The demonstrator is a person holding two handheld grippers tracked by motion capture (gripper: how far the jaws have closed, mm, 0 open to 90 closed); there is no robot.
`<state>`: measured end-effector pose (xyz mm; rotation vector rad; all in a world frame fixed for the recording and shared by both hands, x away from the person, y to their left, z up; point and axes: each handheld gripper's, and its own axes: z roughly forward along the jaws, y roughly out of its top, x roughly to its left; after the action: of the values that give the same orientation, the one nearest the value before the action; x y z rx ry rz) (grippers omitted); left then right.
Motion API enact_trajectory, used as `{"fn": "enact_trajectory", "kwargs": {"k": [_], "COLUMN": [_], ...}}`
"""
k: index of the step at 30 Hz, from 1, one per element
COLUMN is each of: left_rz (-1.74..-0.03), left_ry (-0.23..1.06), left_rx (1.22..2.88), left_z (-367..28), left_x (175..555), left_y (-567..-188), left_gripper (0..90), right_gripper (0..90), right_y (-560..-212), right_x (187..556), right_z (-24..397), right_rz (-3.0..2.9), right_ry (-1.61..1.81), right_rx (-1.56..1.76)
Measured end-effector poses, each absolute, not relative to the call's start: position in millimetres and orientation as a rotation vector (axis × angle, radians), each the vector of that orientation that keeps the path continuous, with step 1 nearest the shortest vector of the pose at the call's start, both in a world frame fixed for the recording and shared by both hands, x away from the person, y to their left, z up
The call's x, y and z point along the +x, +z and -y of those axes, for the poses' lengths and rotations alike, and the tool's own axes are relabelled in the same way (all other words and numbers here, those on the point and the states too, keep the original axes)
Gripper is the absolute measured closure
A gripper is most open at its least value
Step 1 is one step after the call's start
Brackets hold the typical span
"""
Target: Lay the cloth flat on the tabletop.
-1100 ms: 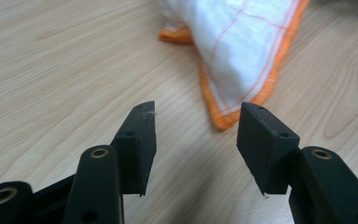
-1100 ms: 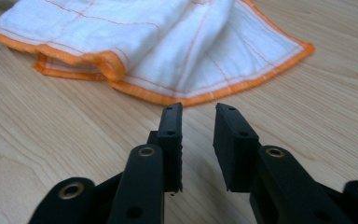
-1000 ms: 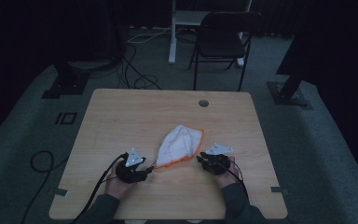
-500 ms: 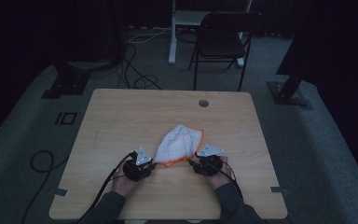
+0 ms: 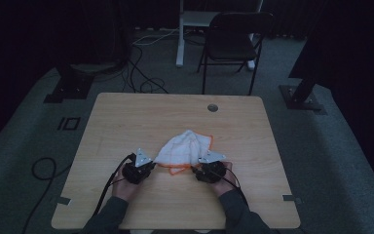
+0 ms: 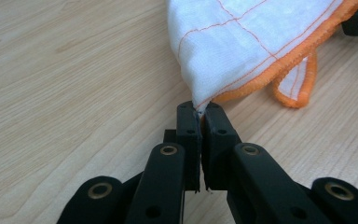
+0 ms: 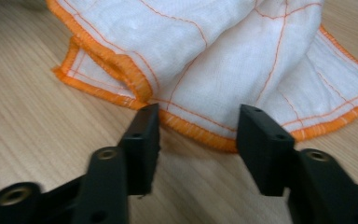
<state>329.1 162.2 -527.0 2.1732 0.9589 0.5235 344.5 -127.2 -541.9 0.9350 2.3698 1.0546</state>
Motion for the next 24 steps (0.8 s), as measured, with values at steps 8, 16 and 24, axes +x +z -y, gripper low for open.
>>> {"fn": "enact_trajectory", "kwargs": {"k": [8,16,24], "left_rz": [-0.975,-0.997,-0.983], "left_ry": [0.538,0.551,0.545], "left_rx": [2.179,2.200,2.211], "left_z": [-165,-170,-166], "left_x": [332,334,332], "left_y": [-528,-532,-534], "left_gripper": [87.9,88.0,87.9], "right_gripper": [82.9,83.9,71.3], "right_y": [-544,-535,-523], "right_x": [355,360,357], "right_z": [125,150,181], "right_rz": [-2.359,-2.325,-2.244], "right_ry": [1.029,0.995,0.991], "right_rx": [0.995,1.083,1.195]}}
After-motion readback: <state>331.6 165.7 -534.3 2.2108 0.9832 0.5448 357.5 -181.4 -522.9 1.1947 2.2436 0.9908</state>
